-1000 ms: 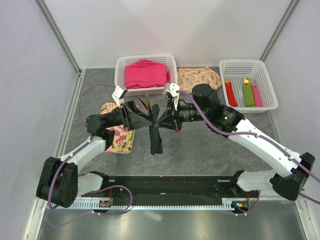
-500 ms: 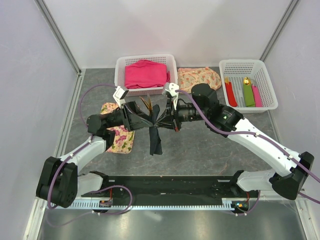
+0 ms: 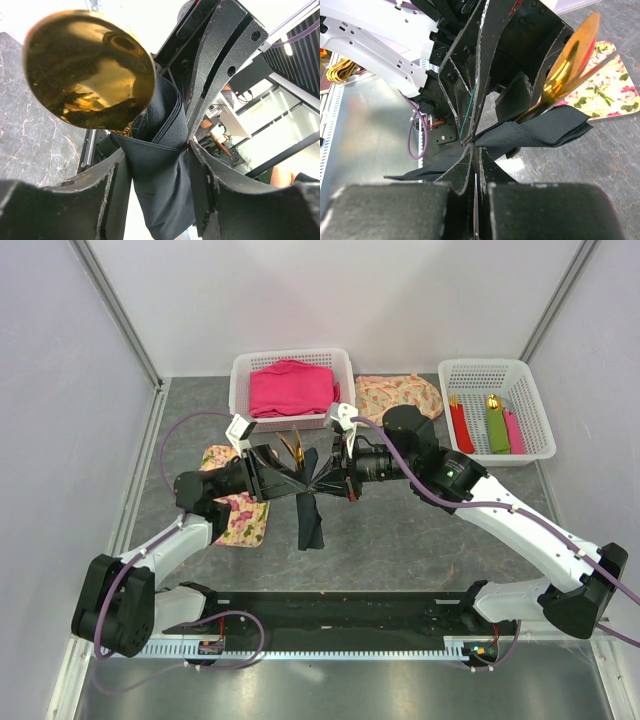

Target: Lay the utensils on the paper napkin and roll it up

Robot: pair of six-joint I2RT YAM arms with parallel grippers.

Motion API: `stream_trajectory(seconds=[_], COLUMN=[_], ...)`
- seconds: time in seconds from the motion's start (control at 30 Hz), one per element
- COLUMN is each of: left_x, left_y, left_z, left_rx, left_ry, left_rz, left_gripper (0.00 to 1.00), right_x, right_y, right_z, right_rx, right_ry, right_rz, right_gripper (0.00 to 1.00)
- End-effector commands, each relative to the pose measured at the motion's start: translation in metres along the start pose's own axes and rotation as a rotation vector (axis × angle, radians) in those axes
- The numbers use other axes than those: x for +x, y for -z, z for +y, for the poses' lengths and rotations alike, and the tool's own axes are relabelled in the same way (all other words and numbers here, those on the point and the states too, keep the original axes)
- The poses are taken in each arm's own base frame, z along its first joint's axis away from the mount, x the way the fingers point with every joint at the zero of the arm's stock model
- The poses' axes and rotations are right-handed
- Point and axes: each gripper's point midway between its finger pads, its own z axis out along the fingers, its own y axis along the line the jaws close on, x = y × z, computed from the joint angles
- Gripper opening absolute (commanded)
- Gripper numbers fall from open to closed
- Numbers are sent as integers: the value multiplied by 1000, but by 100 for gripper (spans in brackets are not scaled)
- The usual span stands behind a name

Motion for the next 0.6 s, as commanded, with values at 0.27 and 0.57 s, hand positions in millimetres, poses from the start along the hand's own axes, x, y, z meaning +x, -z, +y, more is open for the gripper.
stream_trajectory(seconds=[0.27,0.57], left_x=[-7,-10], left_y=[4,4], left_z=[-52,-61], left_rx=[172,187], left_ry=[-278,-276], left_rz=[-53,-68], left_gripper=[39,21], right_x=[-26,-16], right_y=[9,8], right_z=[3,-8], right_rx=[28,80], right_ry=[77,67], right_rz=[-84,-68], right_gripper=[0,0])
